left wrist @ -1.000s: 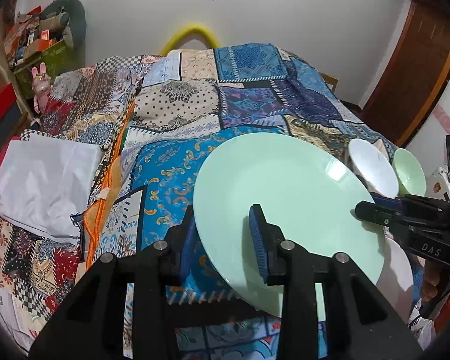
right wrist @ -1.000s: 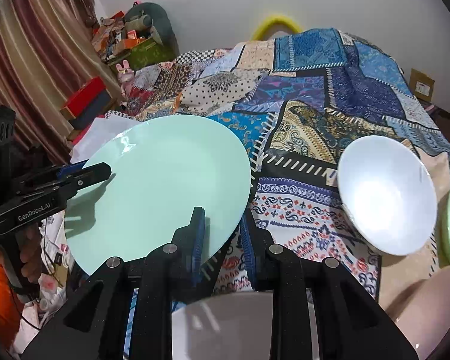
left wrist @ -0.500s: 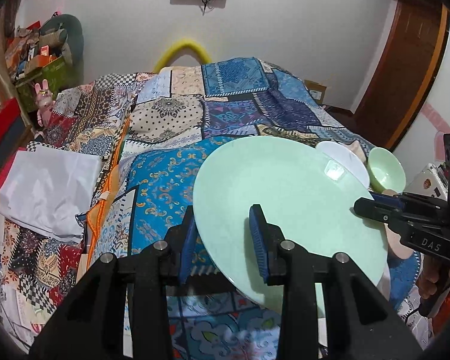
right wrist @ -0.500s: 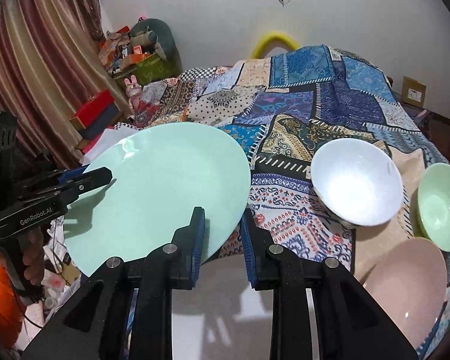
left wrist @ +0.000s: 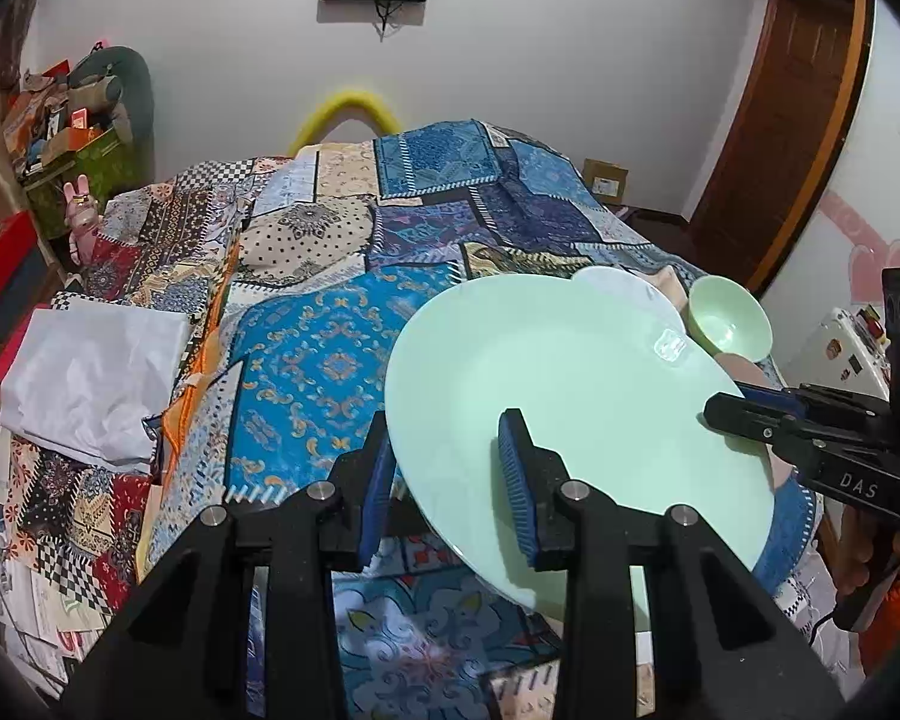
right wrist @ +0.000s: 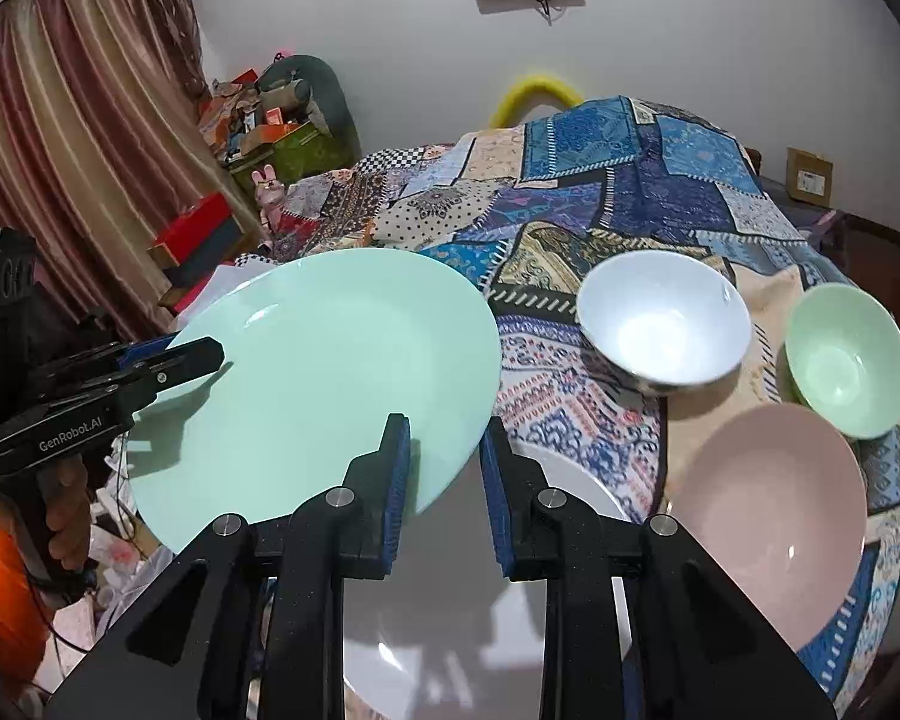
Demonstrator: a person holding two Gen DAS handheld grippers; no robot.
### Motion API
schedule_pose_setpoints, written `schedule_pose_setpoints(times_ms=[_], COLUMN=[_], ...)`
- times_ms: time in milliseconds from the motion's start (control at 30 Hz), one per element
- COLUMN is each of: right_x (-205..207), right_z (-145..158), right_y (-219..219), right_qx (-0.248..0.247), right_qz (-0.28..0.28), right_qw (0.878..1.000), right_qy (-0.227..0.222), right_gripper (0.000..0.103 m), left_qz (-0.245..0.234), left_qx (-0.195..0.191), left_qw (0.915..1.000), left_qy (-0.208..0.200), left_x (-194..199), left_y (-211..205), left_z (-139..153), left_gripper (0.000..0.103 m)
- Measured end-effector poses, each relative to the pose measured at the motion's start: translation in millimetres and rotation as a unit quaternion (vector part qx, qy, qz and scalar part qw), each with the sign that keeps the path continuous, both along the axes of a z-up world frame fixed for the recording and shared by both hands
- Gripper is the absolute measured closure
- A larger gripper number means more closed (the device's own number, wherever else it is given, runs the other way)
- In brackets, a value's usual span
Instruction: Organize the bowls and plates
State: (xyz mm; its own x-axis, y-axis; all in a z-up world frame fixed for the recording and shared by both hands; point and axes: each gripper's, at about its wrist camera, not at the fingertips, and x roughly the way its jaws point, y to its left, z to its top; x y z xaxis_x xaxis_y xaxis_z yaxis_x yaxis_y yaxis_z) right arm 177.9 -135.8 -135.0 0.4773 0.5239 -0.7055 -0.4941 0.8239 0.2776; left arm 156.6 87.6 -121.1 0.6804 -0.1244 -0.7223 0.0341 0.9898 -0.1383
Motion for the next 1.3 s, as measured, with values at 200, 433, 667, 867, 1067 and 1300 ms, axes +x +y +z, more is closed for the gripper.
schedule_pose_setpoints(times_ms=[200, 433, 667, 867, 1067, 1300], right_x=[-10, -23, -31, -34, -37, -38], right_z=[-3, -12, -24, -32, -44, -57], right_y=[-13, -27, -38, -48, -58, -69], right_qx=[0.005, 0.009, 0.012, 0.016, 0.018, 0.021], right_qz=[-0.007, -0.014, -0.021, -0.028, -0.035, -0.047], right_qw=[1.000, 1.000, 0.999, 0.999, 0.998, 0.996], right_qy=[0.006, 0.014, 0.029, 0.040, 0.056, 0.076], right_gripper=[0.081, 0.081, 0.081, 0.081, 0.081, 0.081], left_qz=[-0.008, -0.014, -0.019, -0.026, -0.033, -0.042], left_qx=[-0.003, -0.007, -0.014, -0.017, -0.021, -0.021], left_qw=[1.0000, 0.9998, 0.9994, 0.9989, 0.9982, 0.9969], left_qy=[0.002, 0.009, 0.024, 0.034, 0.045, 0.064], left_x=[-12, -22, -26, -28, -26, -20], left_y=[-15, -27, -36, -46, -55, -67], left_z=[0, -8, -20, -29, -39, -55], left_gripper=[0.069, 0.069, 0.069, 0.069, 0.069, 0.069])
